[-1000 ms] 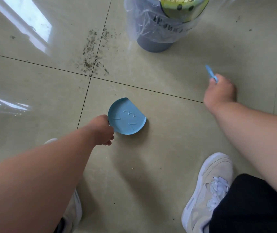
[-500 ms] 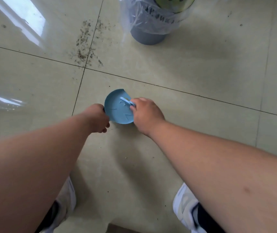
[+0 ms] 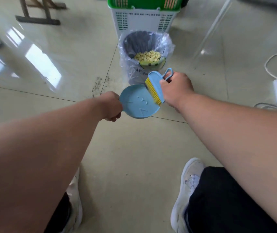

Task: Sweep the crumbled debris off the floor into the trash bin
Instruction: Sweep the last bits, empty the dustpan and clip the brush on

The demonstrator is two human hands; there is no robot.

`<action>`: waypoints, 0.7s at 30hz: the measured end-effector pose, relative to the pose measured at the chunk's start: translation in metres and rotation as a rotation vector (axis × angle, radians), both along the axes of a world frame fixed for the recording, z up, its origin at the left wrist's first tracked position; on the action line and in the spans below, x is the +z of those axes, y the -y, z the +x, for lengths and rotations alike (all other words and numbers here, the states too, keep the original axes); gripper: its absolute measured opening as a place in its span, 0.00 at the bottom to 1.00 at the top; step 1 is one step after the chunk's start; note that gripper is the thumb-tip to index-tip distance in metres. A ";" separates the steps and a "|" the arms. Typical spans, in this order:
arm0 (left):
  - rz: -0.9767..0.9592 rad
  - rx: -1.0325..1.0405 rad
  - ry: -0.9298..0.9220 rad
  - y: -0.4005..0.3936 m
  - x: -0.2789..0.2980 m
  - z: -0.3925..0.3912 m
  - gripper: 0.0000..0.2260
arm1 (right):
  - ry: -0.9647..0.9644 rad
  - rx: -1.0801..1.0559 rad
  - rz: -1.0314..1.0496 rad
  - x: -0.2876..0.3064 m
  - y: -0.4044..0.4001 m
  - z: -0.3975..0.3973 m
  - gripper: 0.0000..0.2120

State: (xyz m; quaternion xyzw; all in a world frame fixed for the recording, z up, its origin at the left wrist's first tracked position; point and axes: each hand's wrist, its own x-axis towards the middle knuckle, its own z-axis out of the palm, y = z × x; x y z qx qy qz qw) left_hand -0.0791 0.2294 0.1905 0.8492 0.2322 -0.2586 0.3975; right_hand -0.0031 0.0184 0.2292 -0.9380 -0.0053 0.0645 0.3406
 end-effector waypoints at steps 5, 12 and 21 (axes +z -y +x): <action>0.053 -0.053 0.153 -0.009 0.075 0.036 0.11 | 0.120 0.047 0.110 0.073 0.004 0.034 0.12; 0.135 -0.027 0.272 -0.040 0.100 0.101 0.14 | 0.061 -0.279 0.532 0.069 -0.013 0.072 0.05; 0.243 -0.026 0.522 -0.049 0.048 0.161 0.23 | -0.120 -0.378 0.648 0.010 -0.041 0.115 0.13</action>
